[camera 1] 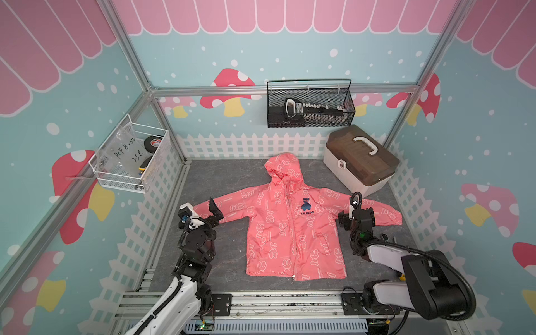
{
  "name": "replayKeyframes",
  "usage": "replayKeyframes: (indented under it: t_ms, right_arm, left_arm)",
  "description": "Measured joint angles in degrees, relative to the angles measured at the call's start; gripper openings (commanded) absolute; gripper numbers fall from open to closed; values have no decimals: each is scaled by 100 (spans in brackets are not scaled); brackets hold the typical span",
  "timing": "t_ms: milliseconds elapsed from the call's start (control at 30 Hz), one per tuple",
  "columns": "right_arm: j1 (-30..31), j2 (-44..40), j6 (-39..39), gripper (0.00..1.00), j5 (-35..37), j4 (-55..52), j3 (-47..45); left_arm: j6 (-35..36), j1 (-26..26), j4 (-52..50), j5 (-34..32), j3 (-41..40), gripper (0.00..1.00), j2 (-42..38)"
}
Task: Unzip the jacket
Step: Reset both arms
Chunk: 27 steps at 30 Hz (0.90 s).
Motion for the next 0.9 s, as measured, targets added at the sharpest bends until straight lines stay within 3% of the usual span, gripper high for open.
replayKeyframes:
  t_ms: [133,267,500,667,900]
  right_arm:
    - [-407,706,22,93,-389,719,151]
    - [-730,890,66,99,-857,1294,114]
    - [-730,914,66,99,-1178,1552,111]
    - [-730,914,79,99,-1261,1554,114]
    - [-730,914,79,99,-1300,1554,114]
  left_arm:
    - [162,2,39,-212,-131,99,328]
    - [387,4,466,-267,-201,99,909]
    - [984,48,2669,-125,-385,100,3578]
    - [1392,310,3893,529,-59,100,5246]
    - [1110,970,3093,1034,855,99,5042]
